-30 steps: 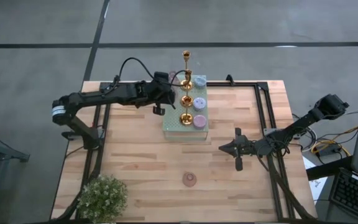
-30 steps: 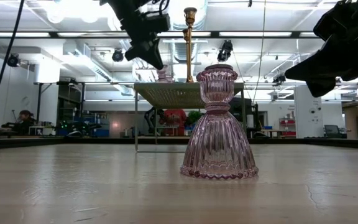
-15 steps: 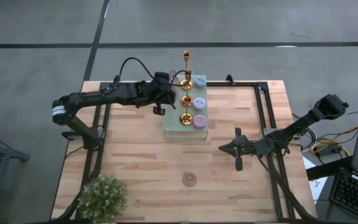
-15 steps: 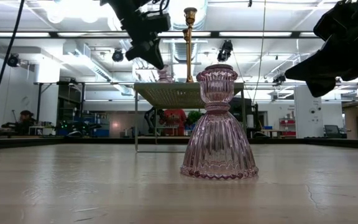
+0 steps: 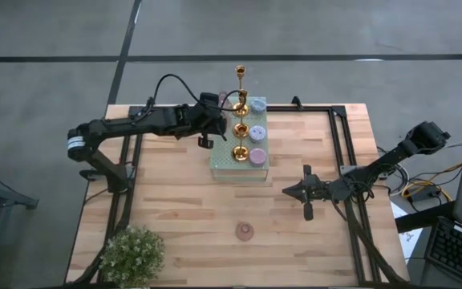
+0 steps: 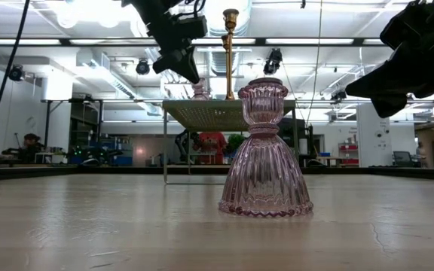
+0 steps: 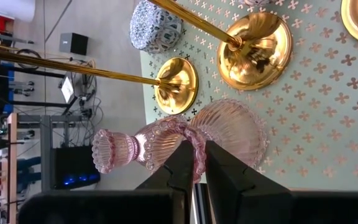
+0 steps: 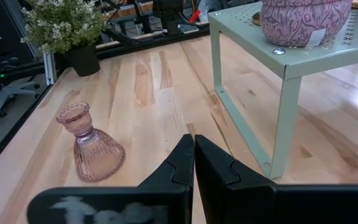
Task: Pick & Place candle stick holders
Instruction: Put the right pink glass candle holder on the shelf aligned with the other pink glass candle holder
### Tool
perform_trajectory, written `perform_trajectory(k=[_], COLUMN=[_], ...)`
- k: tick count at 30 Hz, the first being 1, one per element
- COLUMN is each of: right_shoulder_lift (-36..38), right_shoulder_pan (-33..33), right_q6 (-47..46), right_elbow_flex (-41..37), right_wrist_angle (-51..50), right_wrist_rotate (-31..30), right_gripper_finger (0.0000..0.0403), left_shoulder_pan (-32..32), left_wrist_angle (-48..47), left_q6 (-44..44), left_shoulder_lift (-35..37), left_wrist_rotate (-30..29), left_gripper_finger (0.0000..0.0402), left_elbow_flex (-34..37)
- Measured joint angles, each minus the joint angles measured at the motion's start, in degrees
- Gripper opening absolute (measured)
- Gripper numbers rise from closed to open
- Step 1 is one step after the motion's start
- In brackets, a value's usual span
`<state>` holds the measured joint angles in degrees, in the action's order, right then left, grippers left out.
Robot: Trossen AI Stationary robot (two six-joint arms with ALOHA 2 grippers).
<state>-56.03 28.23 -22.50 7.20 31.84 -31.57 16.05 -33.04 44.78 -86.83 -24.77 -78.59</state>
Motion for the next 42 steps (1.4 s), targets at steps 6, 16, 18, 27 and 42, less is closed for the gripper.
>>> perform_trajectory(k=[6, 16, 18, 27, 42], right_shoulder_lift=[0.00, 0.00, 0.00, 0.00, 0.00], right_shoulder_pan=[-0.02, -0.02, -0.02, -0.02, 0.00], right_q6=[0.00, 0.00, 0.00, 0.00, 0.00], right_elbow_flex=[0.00, -0.11, -0.15, -0.15, -0.15], right_wrist_angle=[0.00, 0.00, 0.00, 0.00, 0.02], right_wrist_rotate=[0.00, 0.00, 0.00, 0.00, 0.00], right_gripper_finger=[0.0008, 0.0008, 0.0008, 0.0008, 0.0008], left_shoulder_pan=[0.00, 0.00, 0.00, -0.02, -0.02], left_wrist_angle=[-1.13, -1.96, -1.99, -2.52, -1.05], left_q6=[-0.31, -0.66, -0.67, -1.10, -3.33], left_shoulder_lift=[0.00, 0.02, 0.02, 0.02, 0.02], left_wrist_rotate=[0.00, -0.07, -0.05, -0.01, 4.87], left_gripper_finger=[0.0037, 0.0037, 0.0037, 0.0086, 0.0124], left_elbow_flex=[-0.13, -0.26, -0.26, -0.26, -0.26])
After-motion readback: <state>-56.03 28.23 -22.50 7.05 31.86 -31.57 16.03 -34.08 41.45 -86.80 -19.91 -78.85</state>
